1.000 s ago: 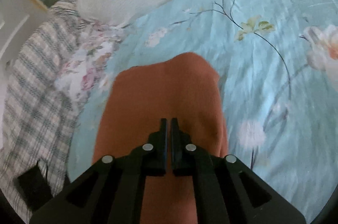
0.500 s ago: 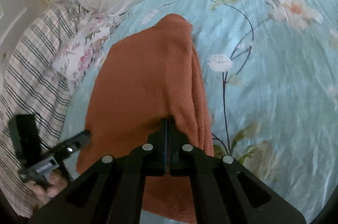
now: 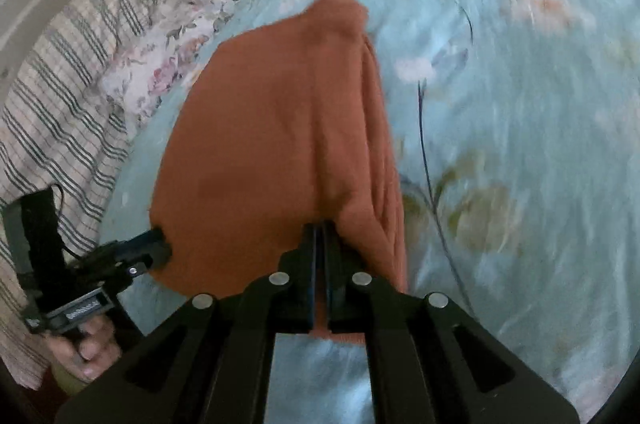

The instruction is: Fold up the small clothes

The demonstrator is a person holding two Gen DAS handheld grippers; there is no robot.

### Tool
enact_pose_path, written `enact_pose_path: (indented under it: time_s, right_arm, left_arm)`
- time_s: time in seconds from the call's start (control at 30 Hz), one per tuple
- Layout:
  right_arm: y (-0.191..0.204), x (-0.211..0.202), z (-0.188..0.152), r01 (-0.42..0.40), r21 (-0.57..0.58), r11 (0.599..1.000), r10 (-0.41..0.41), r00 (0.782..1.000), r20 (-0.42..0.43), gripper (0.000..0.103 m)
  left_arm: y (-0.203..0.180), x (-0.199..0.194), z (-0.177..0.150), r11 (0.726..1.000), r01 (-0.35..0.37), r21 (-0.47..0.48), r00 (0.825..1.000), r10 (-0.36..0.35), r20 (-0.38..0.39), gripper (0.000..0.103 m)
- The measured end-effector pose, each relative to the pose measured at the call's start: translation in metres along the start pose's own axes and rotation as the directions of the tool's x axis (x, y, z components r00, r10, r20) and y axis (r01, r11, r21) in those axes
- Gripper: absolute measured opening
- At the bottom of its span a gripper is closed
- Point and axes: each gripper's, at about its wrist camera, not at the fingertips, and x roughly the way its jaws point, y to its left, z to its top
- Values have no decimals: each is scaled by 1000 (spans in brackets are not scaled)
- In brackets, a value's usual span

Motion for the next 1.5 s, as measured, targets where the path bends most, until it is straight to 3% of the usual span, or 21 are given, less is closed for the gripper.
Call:
enact_pose_path:
  time_s: [0.37,0.47,0.53,0.57,0.6,0.7,0.97,1.1,1.5]
  right_arm:
    - [2,-11,1,17,-7,1000,-17,1000,-3,4]
    - [0,-17,1,14,-10,1000,-14,1000,4,8]
    - [1,-30,-5,13,-8,1000,-12,1000,28,35]
    - [4,-39,-9,14,-16,1000,-13,998,54,66]
    - [7,-49,-13,17,-31,999,-15,996,87,81]
    - [17,-65,-22,42,-79,996,-31,992,125,82]
    - [31,-63,-57,116,-157,981,-110,993,50,82]
    - [42,-61,-68,133,-210,969,-130,991,29,84]
    - [64,-82,-58,124,-291,949,-118,992,39,93]
  left_arm:
    - [-2,-12,-10,998,-28,-55,1000,28,4,36]
    - [1,-28,-15,994,-14,-106,1000,16,19,45]
    - [4,-40,-18,991,-23,-134,999,29,45,67]
    - [4,-45,-20,989,-41,-140,997,49,58,72]
    - [4,-51,-23,987,-74,-145,994,85,72,77]
    - [5,-62,-33,979,-142,-147,984,155,84,80]
    - [-4,-55,-65,962,-262,-76,965,263,2,82]
    - [-11,-55,-76,951,-309,-17,951,309,-1,82]
    - [-18,-97,-44,927,-373,43,925,368,99,84]
